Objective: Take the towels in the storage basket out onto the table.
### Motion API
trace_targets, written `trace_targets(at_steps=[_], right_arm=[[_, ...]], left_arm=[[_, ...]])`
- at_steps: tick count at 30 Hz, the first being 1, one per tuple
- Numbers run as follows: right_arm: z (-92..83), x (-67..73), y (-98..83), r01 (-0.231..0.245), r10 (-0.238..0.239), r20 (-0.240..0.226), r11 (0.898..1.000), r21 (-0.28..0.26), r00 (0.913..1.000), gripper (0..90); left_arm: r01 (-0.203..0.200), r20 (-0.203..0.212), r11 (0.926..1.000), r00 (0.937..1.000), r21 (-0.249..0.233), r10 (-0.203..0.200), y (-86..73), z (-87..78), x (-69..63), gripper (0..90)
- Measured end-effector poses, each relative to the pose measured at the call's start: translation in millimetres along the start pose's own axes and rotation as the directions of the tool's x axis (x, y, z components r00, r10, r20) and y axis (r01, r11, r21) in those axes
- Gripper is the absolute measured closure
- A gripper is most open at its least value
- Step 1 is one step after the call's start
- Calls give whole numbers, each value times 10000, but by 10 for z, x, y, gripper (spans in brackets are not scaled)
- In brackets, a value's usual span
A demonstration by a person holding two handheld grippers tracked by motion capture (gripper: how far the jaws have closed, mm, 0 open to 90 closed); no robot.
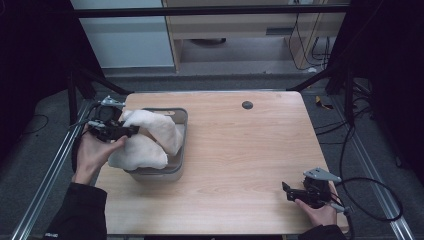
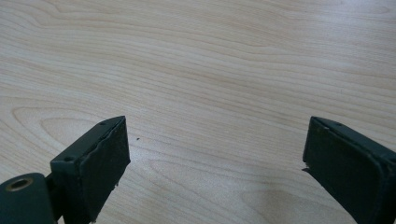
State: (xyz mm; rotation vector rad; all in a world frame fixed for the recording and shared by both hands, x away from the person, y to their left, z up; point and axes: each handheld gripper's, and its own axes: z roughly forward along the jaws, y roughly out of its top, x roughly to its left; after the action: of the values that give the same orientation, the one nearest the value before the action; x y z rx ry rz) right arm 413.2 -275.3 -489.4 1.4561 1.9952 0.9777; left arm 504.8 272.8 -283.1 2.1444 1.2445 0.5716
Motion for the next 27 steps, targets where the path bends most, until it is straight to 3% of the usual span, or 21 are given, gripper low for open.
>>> trace_targets(at_steps=[27], right_arm=[[1, 2, 0, 55, -55, -9, 10000, 21, 10000, 72]], left_arm=[[-271, 164, 9939, 9994, -1068, 290, 170, -484, -79, 655]])
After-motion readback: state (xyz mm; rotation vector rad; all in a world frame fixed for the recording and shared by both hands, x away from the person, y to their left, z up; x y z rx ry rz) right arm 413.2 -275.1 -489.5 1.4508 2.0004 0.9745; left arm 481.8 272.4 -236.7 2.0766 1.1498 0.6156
